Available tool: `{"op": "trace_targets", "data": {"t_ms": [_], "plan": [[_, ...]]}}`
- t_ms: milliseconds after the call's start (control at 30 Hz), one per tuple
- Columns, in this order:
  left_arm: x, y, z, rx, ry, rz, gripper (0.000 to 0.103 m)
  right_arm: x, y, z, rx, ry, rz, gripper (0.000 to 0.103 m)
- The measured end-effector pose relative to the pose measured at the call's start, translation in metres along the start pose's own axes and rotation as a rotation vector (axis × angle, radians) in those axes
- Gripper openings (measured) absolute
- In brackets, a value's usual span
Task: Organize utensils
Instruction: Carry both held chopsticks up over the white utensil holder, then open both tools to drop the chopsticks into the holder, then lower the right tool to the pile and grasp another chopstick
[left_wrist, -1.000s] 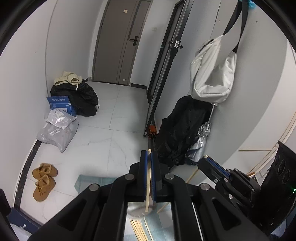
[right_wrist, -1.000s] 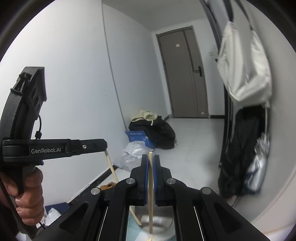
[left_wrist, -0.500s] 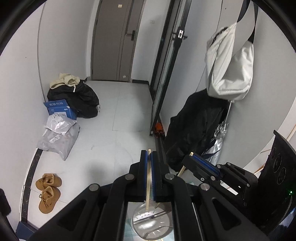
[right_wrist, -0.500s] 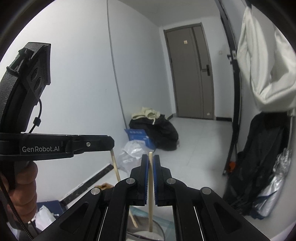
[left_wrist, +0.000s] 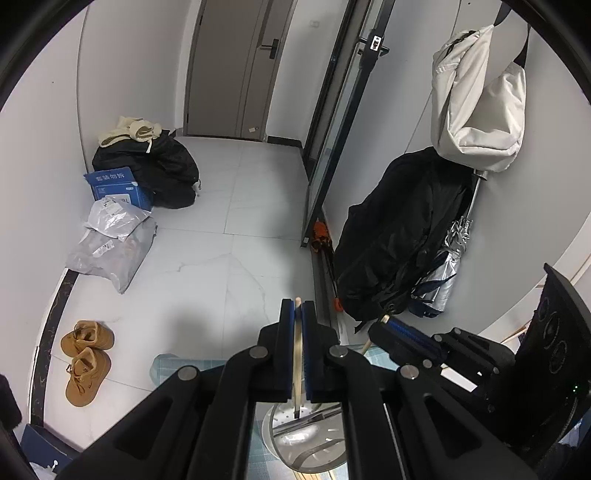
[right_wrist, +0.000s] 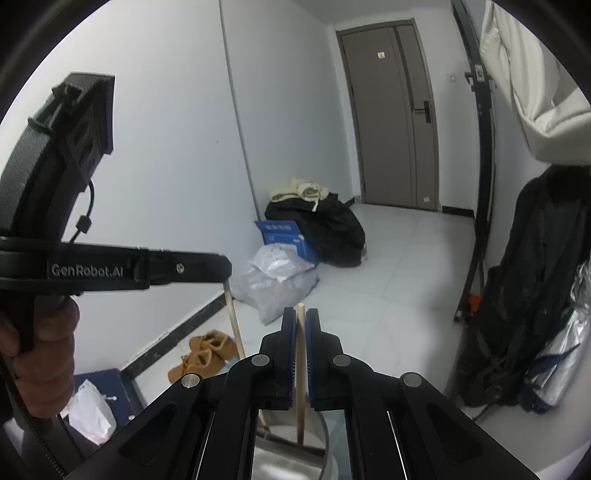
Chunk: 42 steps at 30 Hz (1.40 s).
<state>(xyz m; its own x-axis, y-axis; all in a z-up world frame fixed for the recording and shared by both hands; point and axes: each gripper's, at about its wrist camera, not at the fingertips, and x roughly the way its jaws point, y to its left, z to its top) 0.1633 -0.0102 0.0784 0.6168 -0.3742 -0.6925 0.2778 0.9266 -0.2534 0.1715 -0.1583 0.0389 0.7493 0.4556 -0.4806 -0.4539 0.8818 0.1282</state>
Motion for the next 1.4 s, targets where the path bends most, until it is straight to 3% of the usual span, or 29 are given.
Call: {"op": "trace_targets", "data": {"t_ms": [367,467,600,667,867,967,1200,1400], "plan": [[0.003,-0.003,-0.011,0.017,0.056,-0.001,0.002,-0.012,0.001,-0.005,0.037,0.016,0.048,0.007],[-0.006,-0.001,-0.014,-0.003,0.037,0.007,0.014,-0.021,0.003,-0.006,0.043,0.010,0.046,0.010],[-0.021,-0.001,-0.019,-0.026,0.007,0.042,0.039,-0.038,0.003,-0.010,0.061,-0.005,0.019,0.025],[-0.030,-0.003,-0.022,-0.029,-0.020,0.067,0.045,-0.050,0.003,-0.012,0.078,-0.020,-0.002,0.031],[-0.052,-0.003,-0.036,-0.071,-0.070,0.088,0.054,-0.088,0.009,-0.017,0.119,-0.069,-0.044,0.046],[-0.062,-0.004,-0.044,-0.095,-0.103,0.096,0.065,-0.105,0.016,-0.020,0.140,-0.097,-0.052,0.047],[-0.086,-0.004,-0.069,-0.144,-0.196,0.136,0.084,-0.137,0.042,-0.033,0.125,-0.146,-0.088,0.067],[-0.094,-0.007,-0.091,-0.151,-0.251,0.173,0.093,-0.159,0.056,-0.055,0.141,-0.179,-0.117,0.077]]}}
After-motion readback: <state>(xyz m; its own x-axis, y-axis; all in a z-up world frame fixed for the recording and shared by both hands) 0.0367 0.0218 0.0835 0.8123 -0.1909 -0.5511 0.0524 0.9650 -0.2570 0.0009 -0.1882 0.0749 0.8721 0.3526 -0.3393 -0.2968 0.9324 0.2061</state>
